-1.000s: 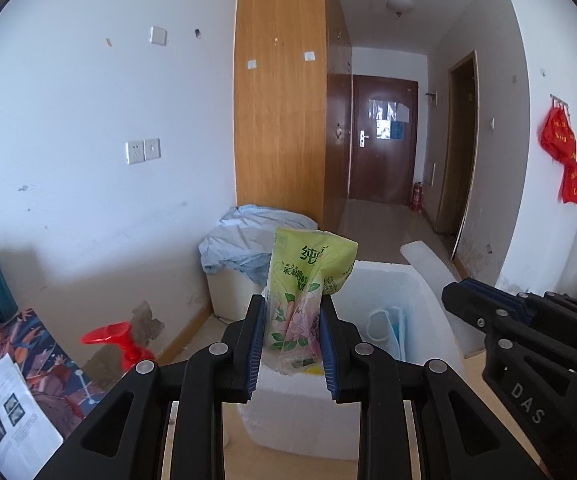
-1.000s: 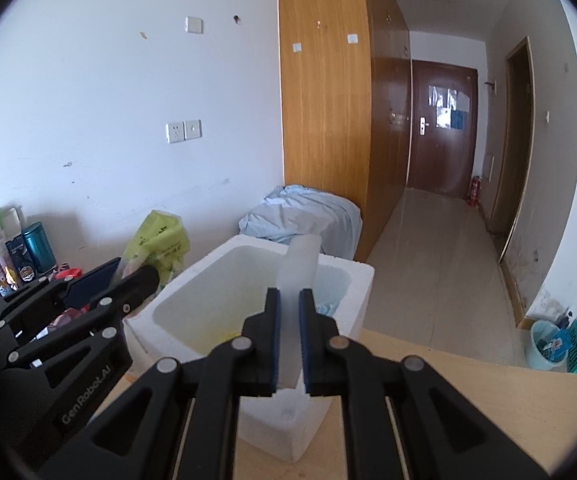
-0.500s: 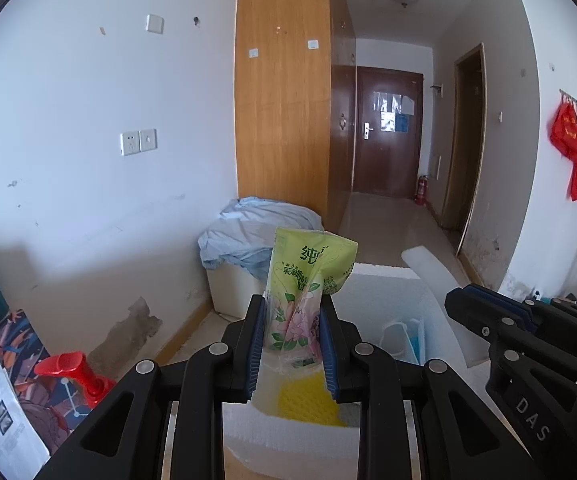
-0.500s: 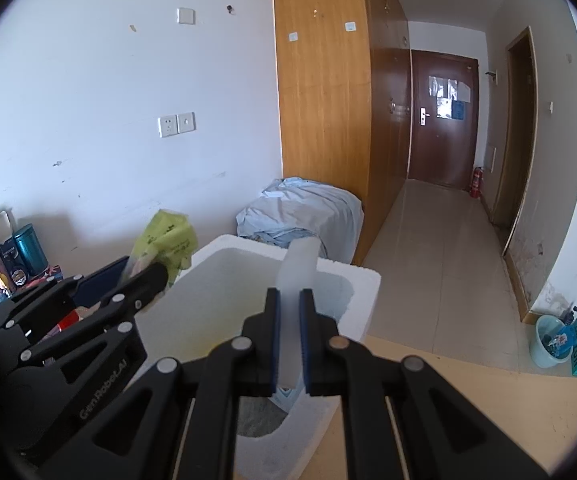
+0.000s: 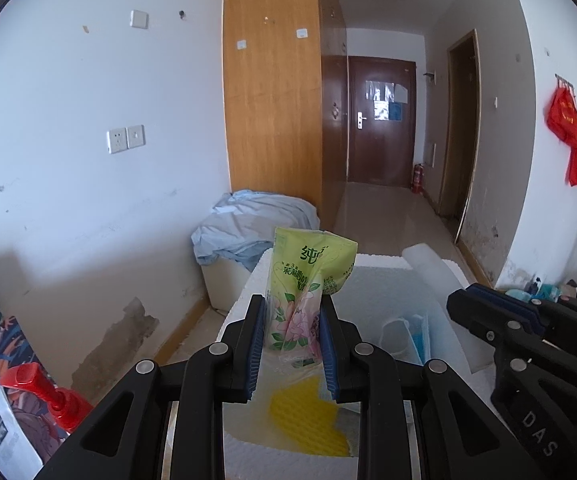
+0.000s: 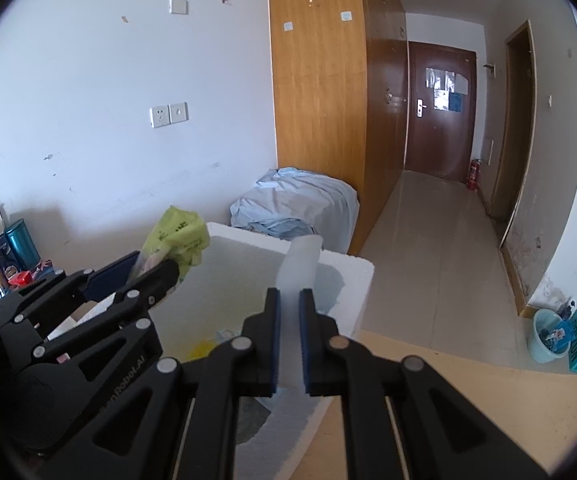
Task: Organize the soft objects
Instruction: 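Open the left tool to drop the tissue pack into the foam box, then lower the foam strip into the foam box and open the right tool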
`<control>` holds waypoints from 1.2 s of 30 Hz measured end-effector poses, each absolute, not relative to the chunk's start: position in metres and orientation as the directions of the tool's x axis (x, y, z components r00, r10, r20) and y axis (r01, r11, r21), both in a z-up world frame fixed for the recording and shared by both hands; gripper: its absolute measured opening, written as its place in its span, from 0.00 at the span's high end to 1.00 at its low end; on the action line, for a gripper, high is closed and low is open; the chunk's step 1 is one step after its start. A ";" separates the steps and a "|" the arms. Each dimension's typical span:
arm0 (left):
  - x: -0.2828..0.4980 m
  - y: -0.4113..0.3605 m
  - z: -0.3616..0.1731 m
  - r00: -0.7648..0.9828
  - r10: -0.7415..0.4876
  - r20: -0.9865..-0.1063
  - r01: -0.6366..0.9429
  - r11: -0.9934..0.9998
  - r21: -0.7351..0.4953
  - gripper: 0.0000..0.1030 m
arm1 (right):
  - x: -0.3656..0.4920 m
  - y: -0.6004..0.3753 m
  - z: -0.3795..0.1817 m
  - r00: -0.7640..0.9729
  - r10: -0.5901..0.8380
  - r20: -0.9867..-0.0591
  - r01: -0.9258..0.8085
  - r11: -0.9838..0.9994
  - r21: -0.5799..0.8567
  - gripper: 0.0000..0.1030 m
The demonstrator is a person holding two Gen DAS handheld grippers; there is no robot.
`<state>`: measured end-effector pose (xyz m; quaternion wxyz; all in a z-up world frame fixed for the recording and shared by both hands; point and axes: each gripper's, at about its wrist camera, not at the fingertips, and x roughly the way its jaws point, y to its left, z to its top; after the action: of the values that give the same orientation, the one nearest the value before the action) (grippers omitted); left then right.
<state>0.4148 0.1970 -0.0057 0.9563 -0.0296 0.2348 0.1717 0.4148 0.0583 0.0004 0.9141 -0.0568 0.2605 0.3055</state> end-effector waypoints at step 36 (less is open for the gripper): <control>0.401 0.205 0.009 0.822 0.393 -0.413 -0.418 0.908 0.033 0.30 | 0.421 0.058 -0.006 0.656 0.554 -0.512 -0.612 0.788 0.068 0.89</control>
<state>0.4013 0.2048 0.0095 0.9539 -0.0296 0.2096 0.2128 0.4207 0.0578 -0.0064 0.9084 -0.0550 0.2625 0.3207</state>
